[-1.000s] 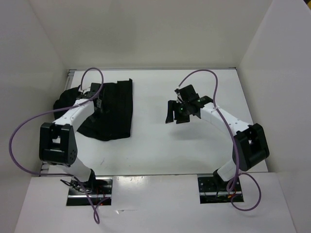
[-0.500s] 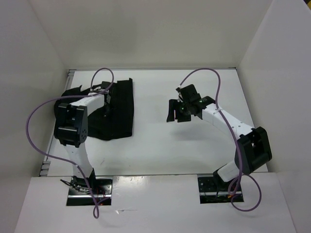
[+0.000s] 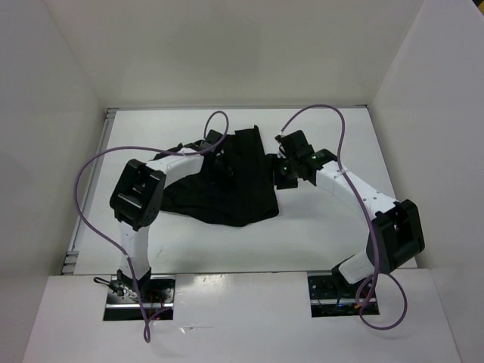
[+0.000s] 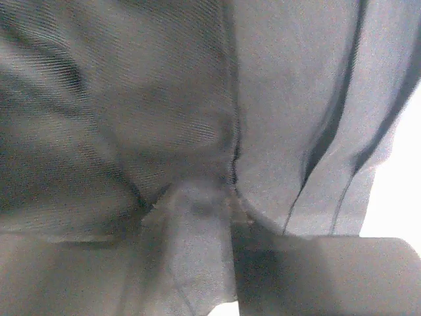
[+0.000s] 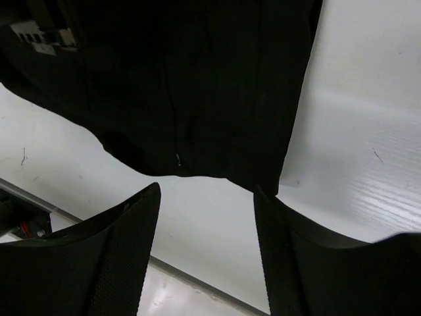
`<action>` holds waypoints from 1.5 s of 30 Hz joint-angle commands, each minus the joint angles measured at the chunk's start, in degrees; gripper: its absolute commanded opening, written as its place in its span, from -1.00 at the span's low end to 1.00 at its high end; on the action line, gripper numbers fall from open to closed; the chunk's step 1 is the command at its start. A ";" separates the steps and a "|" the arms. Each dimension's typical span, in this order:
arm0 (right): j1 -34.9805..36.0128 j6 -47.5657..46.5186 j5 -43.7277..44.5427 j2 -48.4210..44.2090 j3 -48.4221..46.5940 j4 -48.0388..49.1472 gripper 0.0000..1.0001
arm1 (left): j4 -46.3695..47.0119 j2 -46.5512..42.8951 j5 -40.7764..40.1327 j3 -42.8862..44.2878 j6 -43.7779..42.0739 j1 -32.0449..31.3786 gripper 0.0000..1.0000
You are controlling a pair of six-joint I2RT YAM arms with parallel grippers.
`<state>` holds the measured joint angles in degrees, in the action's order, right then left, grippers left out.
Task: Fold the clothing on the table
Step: Move the skirt to the center of the board, then flatten the skirt out
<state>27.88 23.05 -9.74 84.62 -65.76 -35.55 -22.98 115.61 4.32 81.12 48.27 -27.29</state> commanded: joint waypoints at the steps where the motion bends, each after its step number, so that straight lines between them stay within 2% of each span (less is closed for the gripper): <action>1: 0.60 -1.51 0.07 1.07 -4.54 -0.92 0.21 | -2.24 -6.26 -2.46 1.85 0.16 2.94 0.01; 3: 0.60 -2.13 0.07 3.87 -5.34 -1.54 0.15 | -2.85 -11.34 -5.00 1.24 0.16 3.56 0.40; 4: 1.12 -2.65 -0.45 4.93 -5.35 -2.06 0.12 | -2.86 -12.94 -5.80 1.23 0.16 4.17 0.52; 7: 3.05 -3.79 -1.68 9.41 -6.58 -2.07 0.03 | -4.53 -17.95 -8.09 0.01 0.16 4.70 0.65; 15: 9.56 -5.03 -0.55 19.53 -11.85 -3.21 -0.03 | -5.76 -26.84 -10.56 -9.31 1.21 5.76 0.67; 23: 12.55 -5.03 0.07 25.06 -11.85 -2.68 -0.03 | -5.76 -27.90 -10.03 -13.89 1.74 6.28 0.67; 32: 15.36 -3.98 1.12 27.79 -12.99 -2.15 -0.14 | -5.23 -27.90 -10.03 -15.47 2.27 6.28 0.67; 34: 16.41 -3.45 2.96 29.45 -13.60 -2.15 -0.23 | -5.23 -27.90 -10.03 -15.47 2.27 6.28 0.67; 37: 16.95 -2.40 5.59 30.17 -14.22 -2.68 -0.74 | -5.23 -27.90 -10.03 -16.00 2.27 6.28 0.67; 38: 17.47 -1.70 6.65 30.17 -14.22 -3.38 -1.00 | -5.23 -28.42 -10.03 -16.00 2.27 6.28 0.67; 45: 17.47 -0.55 10.53 18.23 -19.13 -7.25 -1.00 | -5.76 -29.48 -10.56 -16.00 2.27 6.28 0.67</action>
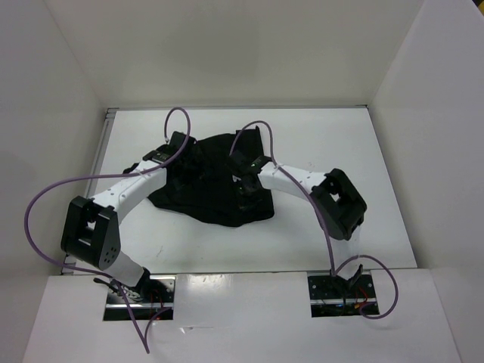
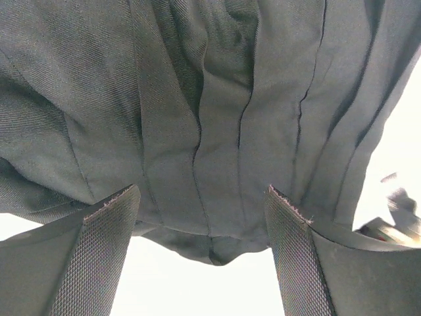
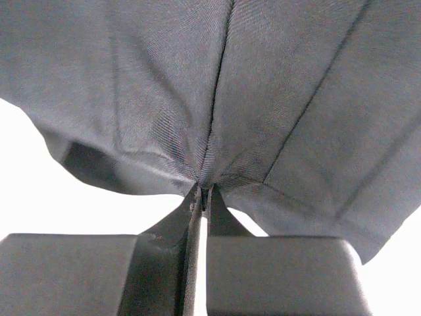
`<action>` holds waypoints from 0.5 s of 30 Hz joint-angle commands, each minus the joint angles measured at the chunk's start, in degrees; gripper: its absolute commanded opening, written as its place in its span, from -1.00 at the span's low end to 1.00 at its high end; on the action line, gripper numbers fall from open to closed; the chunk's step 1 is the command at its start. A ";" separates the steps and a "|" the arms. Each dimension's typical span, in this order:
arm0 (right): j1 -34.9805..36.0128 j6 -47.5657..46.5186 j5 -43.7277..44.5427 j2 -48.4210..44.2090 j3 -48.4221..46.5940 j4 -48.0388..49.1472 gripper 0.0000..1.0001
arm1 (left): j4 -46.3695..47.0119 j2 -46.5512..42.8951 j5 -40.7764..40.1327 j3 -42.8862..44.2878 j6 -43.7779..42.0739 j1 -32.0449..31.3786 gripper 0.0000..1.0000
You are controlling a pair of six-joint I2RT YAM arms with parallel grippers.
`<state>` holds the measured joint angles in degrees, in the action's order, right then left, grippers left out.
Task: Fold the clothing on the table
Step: Flatten the skirt out
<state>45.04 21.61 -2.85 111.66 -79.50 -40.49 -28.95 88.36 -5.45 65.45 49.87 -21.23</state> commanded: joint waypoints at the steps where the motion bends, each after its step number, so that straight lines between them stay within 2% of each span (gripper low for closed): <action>1: 0.32 0.89 3.64 -10.04 -6.01 -3.18 -1.00 | 0.21 -2.22 -0.79 -0.32 0.67 0.23 0.67; 9: 0.32 0.37 0.66 -15.23 -12.42 -6.97 -1.00 | -0.40 -4.42 -0.18 -0.85 0.15 0.23 0.67; 15: -3.28 1.86 1.18 -19.28 -20.68 -7.50 -1.00 | -5.05 -12.32 -2.01 -2.16 -1.09 0.23 0.67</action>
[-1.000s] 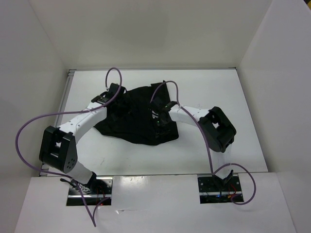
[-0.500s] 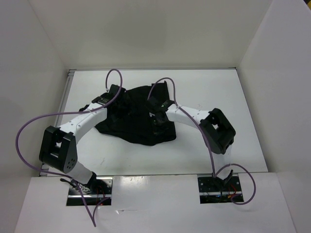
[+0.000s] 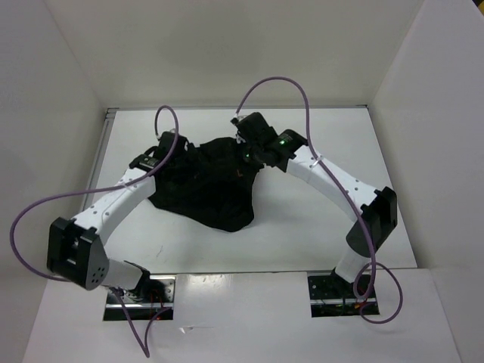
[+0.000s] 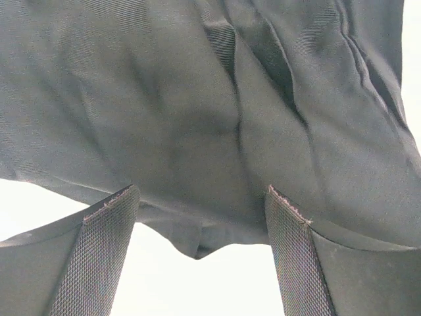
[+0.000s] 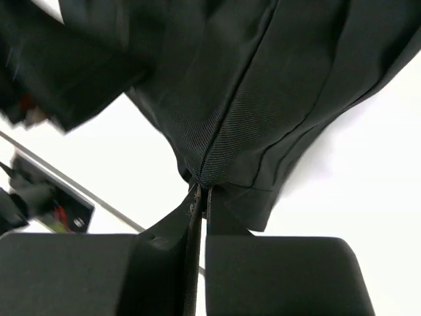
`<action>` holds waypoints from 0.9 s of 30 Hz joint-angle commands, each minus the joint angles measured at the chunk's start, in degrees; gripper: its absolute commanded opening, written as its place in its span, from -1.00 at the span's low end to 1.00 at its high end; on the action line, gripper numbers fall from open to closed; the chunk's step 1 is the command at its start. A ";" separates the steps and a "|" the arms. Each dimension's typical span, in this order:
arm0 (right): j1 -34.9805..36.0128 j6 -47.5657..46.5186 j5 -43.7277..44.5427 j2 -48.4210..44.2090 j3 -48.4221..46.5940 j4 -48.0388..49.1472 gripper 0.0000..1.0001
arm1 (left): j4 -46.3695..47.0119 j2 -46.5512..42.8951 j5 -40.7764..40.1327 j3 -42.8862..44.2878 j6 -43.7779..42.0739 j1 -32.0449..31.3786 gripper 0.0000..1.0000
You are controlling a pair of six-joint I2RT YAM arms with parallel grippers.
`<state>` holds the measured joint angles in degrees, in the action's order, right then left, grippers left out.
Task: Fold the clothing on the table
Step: Flatten the skirt out
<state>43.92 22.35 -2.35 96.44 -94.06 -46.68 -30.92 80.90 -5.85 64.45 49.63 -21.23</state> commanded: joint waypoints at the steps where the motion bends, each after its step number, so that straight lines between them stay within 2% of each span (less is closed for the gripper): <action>1: -2.70 1.73 2.07 -5.11 -7.18 -1.31 -1.00 | -3.10 -7.31 -2.32 -1.69 -0.85 0.84 0.67; 4: -4.72 1.73 2.09 -5.92 -9.64 2.19 -1.00 | -3.71 -11.89 -2.33 -4.31 -0.85 2.51 0.67; 7: -6.82 1.74 -2.99 -5.92 -10.26 8.60 -1.00 | -3.71 -14.19 -2.33 -6.26 -1.37 4.35 0.67; 9: -6.83 1.04 -9.22 0.11 -14.19 10.73 -1.00 | -4.23 -14.19 -1.81 -8.10 -1.37 5.84 0.67; 10: -6.83 0.51 -9.25 0.15 -14.22 10.73 -1.00 | -4.24 -13.67 -1.80 -8.11 -1.37 5.85 0.67; 11: -6.83 0.50 -12.47 4.32 -17.61 11.34 -1.00 | -4.24 -13.15 -1.28 -8.72 -1.90 6.38 0.67; 15: -8.84 -0.02 -21.89 11.46 -24.66 17.99 -1.00 | -2.32 -10.69 -0.05 -9.86 -1.37 6.38 0.65; 19: -11.05 1.73 -30.33 14.91 -37.90 21.19 -1.00 | -1.16 -8.58 1.97 -11.09 -0.76 6.38 0.63; 23: -11.75 0.94 -31.58 15.62 -46.91 15.49 -1.00 | -0.11 -7.34 1.98 -11.10 -0.76 6.38 0.63; 27: -11.75 0.41 -26.68 9.66 -39.82 14.68 -1.00 | 0.42 -5.58 2.51 -11.10 -0.76 6.38 0.63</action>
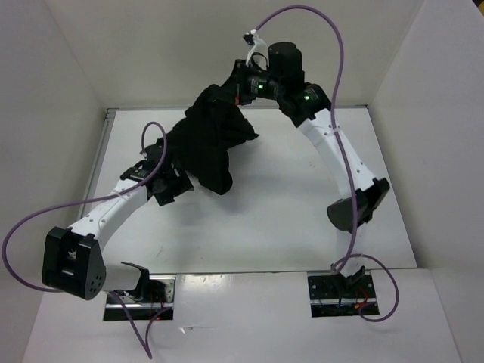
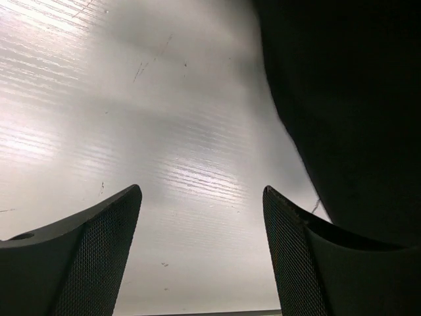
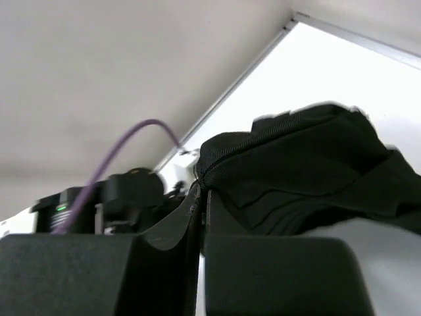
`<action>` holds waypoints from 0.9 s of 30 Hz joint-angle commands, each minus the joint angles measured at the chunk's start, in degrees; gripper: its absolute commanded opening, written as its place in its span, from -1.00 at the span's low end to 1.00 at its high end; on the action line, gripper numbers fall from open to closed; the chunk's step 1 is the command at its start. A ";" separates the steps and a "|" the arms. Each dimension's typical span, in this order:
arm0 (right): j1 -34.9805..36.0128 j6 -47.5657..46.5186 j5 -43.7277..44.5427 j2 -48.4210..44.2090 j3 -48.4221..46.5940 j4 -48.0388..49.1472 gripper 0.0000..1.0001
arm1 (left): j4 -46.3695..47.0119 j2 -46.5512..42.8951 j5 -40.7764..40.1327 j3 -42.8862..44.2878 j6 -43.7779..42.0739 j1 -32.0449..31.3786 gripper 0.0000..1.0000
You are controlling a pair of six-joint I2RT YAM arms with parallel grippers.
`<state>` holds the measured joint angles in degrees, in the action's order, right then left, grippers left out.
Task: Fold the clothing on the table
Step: Flatten the skirt out
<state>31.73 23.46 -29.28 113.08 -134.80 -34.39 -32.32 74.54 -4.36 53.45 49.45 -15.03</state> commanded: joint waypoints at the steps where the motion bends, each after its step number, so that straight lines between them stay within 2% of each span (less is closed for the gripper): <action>1: -0.51 -0.70 1.14 -10.73 7.21 2.40 -1.00 | 1.82 1.48 1.02 -0.10 -0.58 -0.44 0.63; 3: -2.01 1.66 1.76 -15.14 15.67 3.01 -1.00 | 1.82 2.00 1.02 -0.10 -0.58 -0.44 0.63; 4: -2.98 2.37 1.77 -17.69 25.89 3.01 -1.00 | 1.82 2.53 1.02 -0.10 -0.06 -1.05 0.63; 5: -5.16 3.86 2.99 -23.37 31.65 4.06 -1.00 | 2.51 3.15 1.02 -0.10 -0.06 -1.06 0.63; 6: -6.49 4.48 3.69 -26.13 42.76 4.77 -1.00 | 3.04 3.15 1.02 -0.62 -0.06 -1.58 0.63; 9: -13.60 6.06 5.89 -35.62 58.20 4.25 -1.00 | 4.18 5.08 1.72 -0.63 -0.06 -2.11 0.60; 10: -15.62 7.02 7.29 -37.56 66.43 3.20 -1.00 | 4.19 5.69 2.42 -0.63 -0.06 -2.11 0.60; 12: -19.75 8.08 10.10 -43.01 74.29 0.31 -1.00 | 5.24 7.45 2.95 0.07 -0.06 -3.42 0.58; 14: -20.39 8.79 17.02 -46.09 76.96 -1.72 -1.00 | 5.77 9.55 3.48 0.77 -0.06 -4.48 0.54; 18: -20.39 10.99 22.14 -48.74 78.38 -4.71 -1.00 | 6.30 13.16 4.88 1.92 -0.58 -7.55 0.44; 22: -20.39 10.99 23.39 -48.74 78.38 -5.86 -1.00 | 7.88 16.07 7.34 2.97 -0.58 -10.36 0.28; 23: -20.91 10.99 23.39 -48.74 78.38 -5.86 -1.00 | 8.40 16.86 8.04 2.97 -0.58 -10.90 0.17; 27: -20.91 10.47 23.39 -48.74 78.90 -5.86 -1.00 | 11.22 18.36 14.01 2.45 2.21 -12.83 0.14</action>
<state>10.98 33.71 -7.88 65.08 -54.85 -40.16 -24.56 91.92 3.97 54.54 49.87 -26.87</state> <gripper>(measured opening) 0.010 0.575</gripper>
